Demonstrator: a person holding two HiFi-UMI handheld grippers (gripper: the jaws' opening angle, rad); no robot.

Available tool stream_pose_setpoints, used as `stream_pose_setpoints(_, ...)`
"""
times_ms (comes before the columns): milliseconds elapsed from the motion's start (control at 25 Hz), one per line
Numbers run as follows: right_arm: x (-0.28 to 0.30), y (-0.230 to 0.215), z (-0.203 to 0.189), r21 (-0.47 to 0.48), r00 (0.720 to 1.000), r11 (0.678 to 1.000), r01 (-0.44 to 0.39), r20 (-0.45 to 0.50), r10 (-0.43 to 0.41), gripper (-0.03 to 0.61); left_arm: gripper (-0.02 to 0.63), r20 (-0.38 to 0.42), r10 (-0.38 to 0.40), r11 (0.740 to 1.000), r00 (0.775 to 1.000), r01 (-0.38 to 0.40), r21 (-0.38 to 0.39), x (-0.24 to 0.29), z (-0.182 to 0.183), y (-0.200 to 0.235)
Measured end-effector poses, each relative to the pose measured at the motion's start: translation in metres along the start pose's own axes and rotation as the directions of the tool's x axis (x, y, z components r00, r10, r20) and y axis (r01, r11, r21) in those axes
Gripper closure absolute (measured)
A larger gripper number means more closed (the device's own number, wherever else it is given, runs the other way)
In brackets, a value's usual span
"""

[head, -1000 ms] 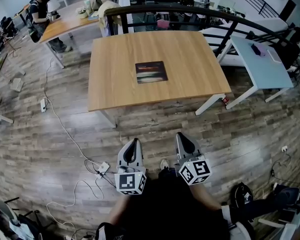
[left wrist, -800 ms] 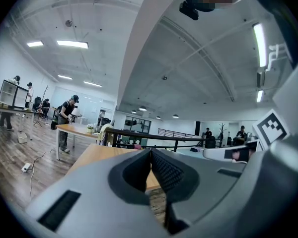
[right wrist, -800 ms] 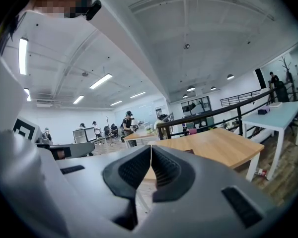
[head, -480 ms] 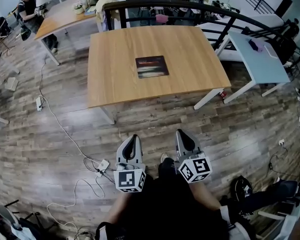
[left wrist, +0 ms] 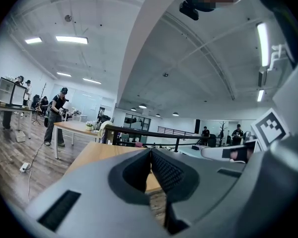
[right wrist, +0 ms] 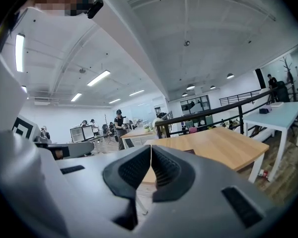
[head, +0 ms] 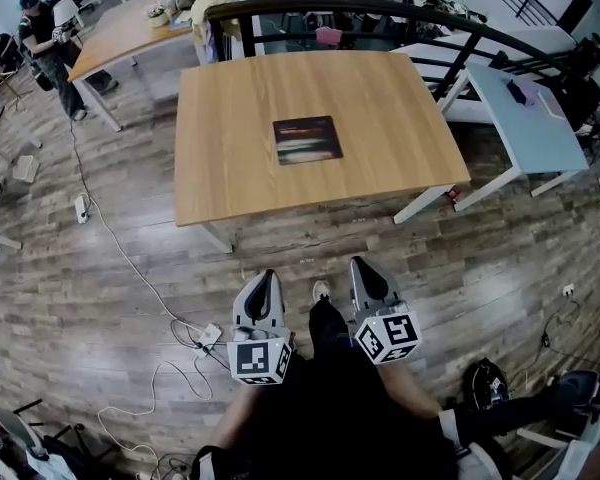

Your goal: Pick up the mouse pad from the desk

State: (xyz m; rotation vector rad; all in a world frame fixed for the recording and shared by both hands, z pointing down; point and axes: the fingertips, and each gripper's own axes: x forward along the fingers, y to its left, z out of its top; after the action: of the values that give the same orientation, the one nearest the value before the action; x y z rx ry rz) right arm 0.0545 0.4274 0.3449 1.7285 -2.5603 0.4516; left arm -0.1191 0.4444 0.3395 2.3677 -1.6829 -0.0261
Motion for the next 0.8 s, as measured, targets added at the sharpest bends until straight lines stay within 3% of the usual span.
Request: stream_pose_setpoints(800,0.135,-0.102,0.037,0.019,0.984,0.986,-0.168,-0.055,0.169,0.546,0.591,-0.036,0.093,0.996,0.995,-0.093,0.009,0.172,0.009,-0.029)
